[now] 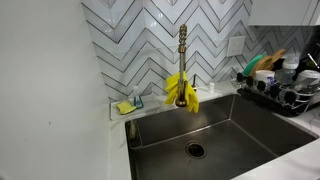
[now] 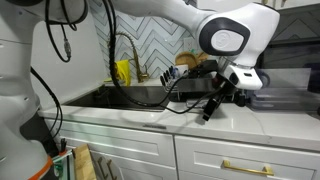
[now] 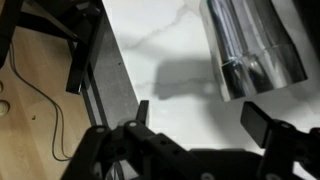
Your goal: Place the silver cup right side up on the countertop
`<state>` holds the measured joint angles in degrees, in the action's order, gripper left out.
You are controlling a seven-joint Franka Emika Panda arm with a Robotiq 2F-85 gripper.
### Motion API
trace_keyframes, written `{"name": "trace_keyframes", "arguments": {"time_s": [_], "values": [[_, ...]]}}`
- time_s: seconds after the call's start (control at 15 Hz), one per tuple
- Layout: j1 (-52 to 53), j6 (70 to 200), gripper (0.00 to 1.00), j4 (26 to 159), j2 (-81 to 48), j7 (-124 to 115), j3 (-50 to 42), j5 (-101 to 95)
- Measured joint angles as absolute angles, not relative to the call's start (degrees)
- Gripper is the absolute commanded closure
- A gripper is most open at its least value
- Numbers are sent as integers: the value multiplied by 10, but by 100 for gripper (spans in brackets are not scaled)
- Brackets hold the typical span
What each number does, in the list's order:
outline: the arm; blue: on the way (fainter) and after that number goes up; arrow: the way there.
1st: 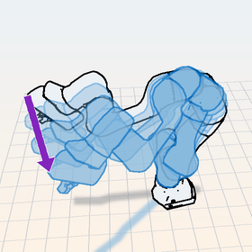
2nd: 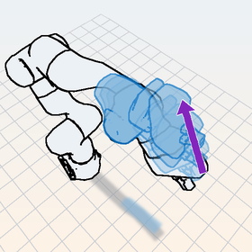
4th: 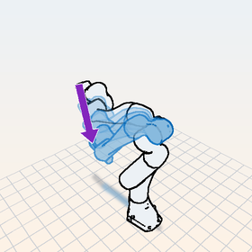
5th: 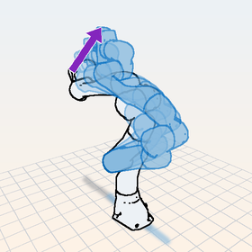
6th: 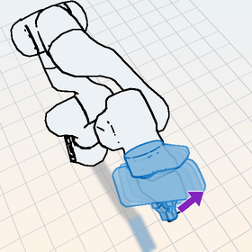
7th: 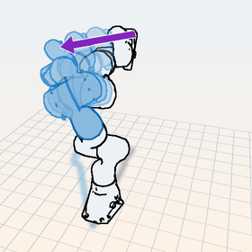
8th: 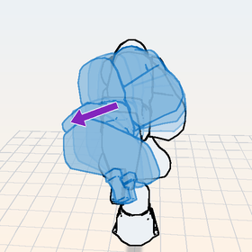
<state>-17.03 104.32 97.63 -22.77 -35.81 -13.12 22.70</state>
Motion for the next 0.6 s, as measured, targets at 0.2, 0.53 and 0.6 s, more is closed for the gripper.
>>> {"name": "trace_keyframes", "arguments": {"time_s": [0.2, 0.53, 0.6], "values": [[-176, 1018, 4, 963, -239, -358, -131, 260], [-181, 986, 30, 947, -260, -351, -130, 316], [-182, 982, 40, 944, -264, -350, -130, 325]]}}
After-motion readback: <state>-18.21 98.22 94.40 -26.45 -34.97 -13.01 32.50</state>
